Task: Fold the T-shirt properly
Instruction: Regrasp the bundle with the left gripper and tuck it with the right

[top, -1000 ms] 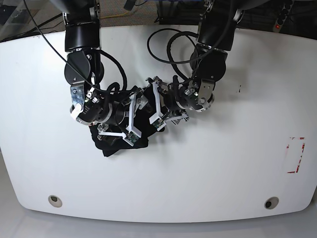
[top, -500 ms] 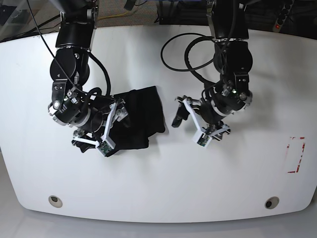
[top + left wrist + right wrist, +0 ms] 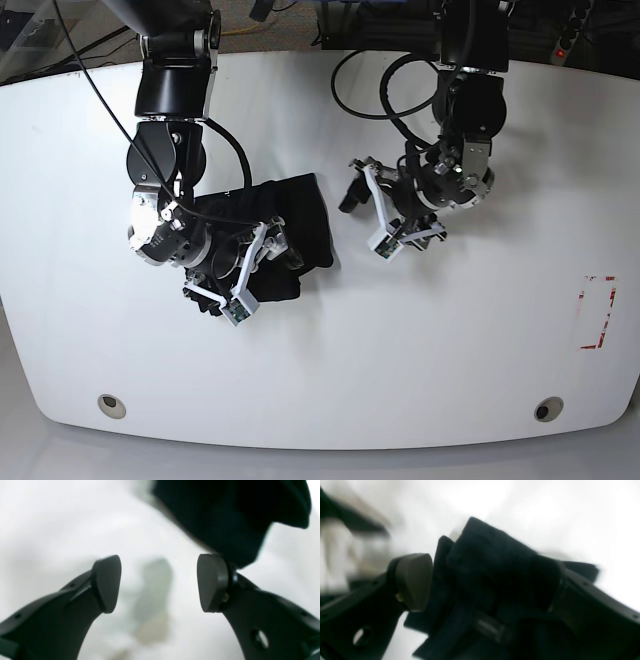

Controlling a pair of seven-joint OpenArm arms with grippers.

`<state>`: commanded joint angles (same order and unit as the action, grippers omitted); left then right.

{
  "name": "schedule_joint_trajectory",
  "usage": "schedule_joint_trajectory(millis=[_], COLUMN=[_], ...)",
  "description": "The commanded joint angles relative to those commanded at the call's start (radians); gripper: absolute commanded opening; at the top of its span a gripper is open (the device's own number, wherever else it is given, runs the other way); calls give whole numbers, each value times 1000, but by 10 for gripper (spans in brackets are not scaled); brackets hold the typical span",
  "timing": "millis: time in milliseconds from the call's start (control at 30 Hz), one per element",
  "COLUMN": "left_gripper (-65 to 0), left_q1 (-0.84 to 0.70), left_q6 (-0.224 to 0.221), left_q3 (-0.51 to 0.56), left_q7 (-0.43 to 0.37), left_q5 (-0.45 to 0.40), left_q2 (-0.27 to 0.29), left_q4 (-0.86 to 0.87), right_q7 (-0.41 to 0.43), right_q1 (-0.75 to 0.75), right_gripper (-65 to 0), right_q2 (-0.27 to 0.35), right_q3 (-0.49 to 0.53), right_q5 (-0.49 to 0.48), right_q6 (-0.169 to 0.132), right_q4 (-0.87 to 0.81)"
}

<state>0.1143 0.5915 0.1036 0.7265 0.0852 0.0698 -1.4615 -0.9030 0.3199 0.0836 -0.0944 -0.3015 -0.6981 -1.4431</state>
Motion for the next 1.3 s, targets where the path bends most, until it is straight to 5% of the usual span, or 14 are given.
schedule_joint_trajectory(millis=[100,167,300,400,533,800,1300], left_gripper=[-274,-360,-507,-518,-518,-518,-518], left_q1=[11,17,78,106,120,121,120], left_q6=[-2,-2,-2,-2,-2,-2,-2], left_q3=[18,25,25,21,21,21,23], left_q7=[-61,-92,-124,-126,-127,-160,-204], left_q5=[0,0,0,2,5,8,6], left_q2=[28,38,41,58,60,66,77], left_q4=[86,132,239,301,322,325,330], right_q7=[71,107,117,117,100,-61,-112], right_q1=[9,9,11,12,14,6,-71], right_gripper=[-84,-155,-444,-639,-650,-650,-650], right_q2=[8,9,20,35,37,15,-61], right_q3=[-2,-2,-3,-2,-2,5,132], right_q5=[0,0,-5,-9,-9,-9,-2], right_q6=[0,0,0,0,0,0,0], right_q4=[87,95,94,94,77,-132,-195])
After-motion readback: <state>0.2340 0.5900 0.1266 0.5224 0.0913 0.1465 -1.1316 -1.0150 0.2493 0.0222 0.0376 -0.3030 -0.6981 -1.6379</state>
